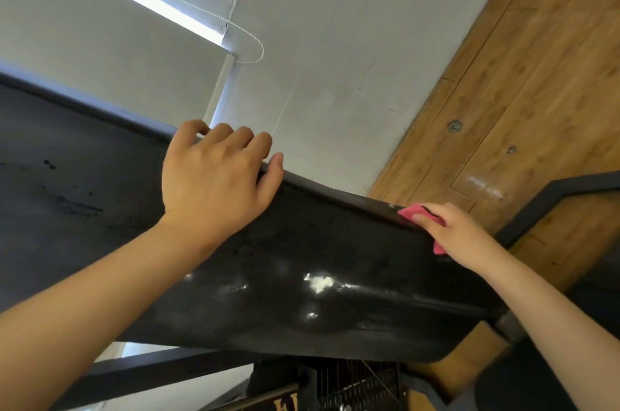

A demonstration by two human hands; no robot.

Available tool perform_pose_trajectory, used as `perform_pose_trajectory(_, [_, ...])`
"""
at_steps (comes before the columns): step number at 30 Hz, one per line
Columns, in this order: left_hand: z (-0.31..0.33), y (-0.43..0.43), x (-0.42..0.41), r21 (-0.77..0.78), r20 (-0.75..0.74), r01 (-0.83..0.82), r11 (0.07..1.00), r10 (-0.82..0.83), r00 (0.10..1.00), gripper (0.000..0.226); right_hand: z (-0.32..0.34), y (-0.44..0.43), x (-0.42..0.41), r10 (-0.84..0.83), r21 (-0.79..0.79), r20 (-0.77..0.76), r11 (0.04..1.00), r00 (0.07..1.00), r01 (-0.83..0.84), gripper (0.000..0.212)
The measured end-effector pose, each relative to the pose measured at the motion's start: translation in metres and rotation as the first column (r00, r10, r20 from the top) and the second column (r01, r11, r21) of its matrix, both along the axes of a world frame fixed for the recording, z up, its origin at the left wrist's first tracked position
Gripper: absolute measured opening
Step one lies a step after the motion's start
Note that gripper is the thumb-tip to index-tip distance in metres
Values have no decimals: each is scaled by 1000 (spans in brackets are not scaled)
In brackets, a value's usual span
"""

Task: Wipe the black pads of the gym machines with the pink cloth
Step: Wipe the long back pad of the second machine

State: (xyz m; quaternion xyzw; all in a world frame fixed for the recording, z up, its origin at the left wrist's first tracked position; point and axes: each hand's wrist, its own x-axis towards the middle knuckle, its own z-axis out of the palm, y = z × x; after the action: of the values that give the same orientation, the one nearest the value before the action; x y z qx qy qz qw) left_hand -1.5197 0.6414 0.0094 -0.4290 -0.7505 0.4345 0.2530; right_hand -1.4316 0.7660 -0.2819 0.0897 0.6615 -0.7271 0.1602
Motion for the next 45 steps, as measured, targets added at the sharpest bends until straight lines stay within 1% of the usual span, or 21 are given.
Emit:
perform_pose_trajectory(2, [-1, 0, 0, 6, -6, 6, 1000, -5, 1000, 40, -1, -2, 0, -47, -2, 15, 999, 999, 47, 30])
perform_pose_trajectory(3, [-1, -1, 0, 8, -10, 6, 1000, -6, 1000, 40, 5, -3, -2, -113, -20, 3, 993, 994, 113, 33])
perform_pose_trajectory(5, [-1, -1, -1, 9, -19, 12, 1000, -12, 1000, 41, 31, -5, -10, -241, -115, -63, 966, 968, 233, 32])
perform_pose_trajectory(6, [0, -1, -1, 10, -22, 15, 1000, -14, 1000, 41, 49, -6, -14, -274, -173, -116, 952, 955, 253, 28])
perform_pose_trajectory(8, [-1, -2, -1, 12, -26, 17, 1000, -17, 1000, 42, 79, -10, -28, -257, -212, -215, 954, 942, 212, 21])
perform_pose_trajectory(10, [-1, -2, -1, 16, -17, 17, 1000, -17, 1000, 44, 92, -20, -39, -167, -141, -291, 981, 942, 130, 26])
perform_pose_trajectory(11, [-2, -3, 0, 20, -15, 15, 1000, -15, 1000, 45, 90, -24, -41, -124, -108, -301, 990, 945, 96, 28])
perform_pose_trajectory(13, [-2, -4, 0, 26, -17, 10, 1000, -9, 1000, 45, 78, -23, -35, -105, -123, -251, 990, 962, 76, 26])
perform_pose_trajectory(16, [-1, -3, 1, 28, -6, 3, 1000, -3, 1000, 46, 36, -13, -12, -122, -181, -145, 979, 982, 94, 16])
perform_pose_trajectory(18, [-1, -4, 0, 15, -5, -3, 1000, 3, 1000, 46, 14, -11, -1, -168, -230, -43, 961, 985, 154, 17])
perform_pose_trajectory(21, [0, -3, 0, 2, 12, -26, 1000, 26, 1000, 45, 1, -15, 2, -190, -205, 30, 960, 981, 192, 22])
perform_pose_trajectory(24, [4, -2, 2, 6, 83, -42, 999, 41, 996, 43, 8, -17, 2, -212, -193, 40, 957, 976, 216, 23])
perform_pose_trajectory(26, [-2, 5, 9, 5, 162, -101, 995, 99, 982, 45, 9, -16, 4, -218, -177, 40, 959, 975, 221, 21])
perform_pose_trajectory(27, [-13, 11, 14, 7, 189, -113, 994, 109, 976, 47, 9, -15, 5, -220, -169, 38, 960, 975, 223, 21])
perform_pose_trajectory(30, [-69, 34, 40, -29, 249, -75, 997, 80, 965, 47, 9, -17, 7, -231, -174, 31, 957, 972, 233, 22])
perform_pose_trajectory(31, [-88, 41, 47, -62, 268, -97, 993, 110, 957, 45, 9, -17, 7, -242, -181, 23, 953, 970, 242, 22])
perform_pose_trajectory(33, [-117, 48, 53, -152, 307, -215, 965, 253, 918, 40, 8, -18, 7, -250, -177, 8, 952, 968, 248, 20])
perform_pose_trajectory(35, [-135, 44, 52, -215, 263, -275, 937, 327, 908, 40, 6, -17, 6, -253, -167, -14, 954, 967, 248, 23])
perform_pose_trajectory(38, [-143, 37, 46, -194, 162, -251, 949, 283, 945, 39, 1, -12, 3, -230, -154, -36, 963, 973, 222, 26])
perform_pose_trajectory(42, [-148, 34, 43, -166, 154, -258, 952, 284, 947, 36, -20, -10, 6, -189, -148, 7, 971, 982, 188, 26])
perform_pose_trajectory(45, [-150, 33, 42, -158, 156, -258, 953, 282, 947, 37, -45, -8, 17, -185, -139, 80, 971, 979, 195, 22])
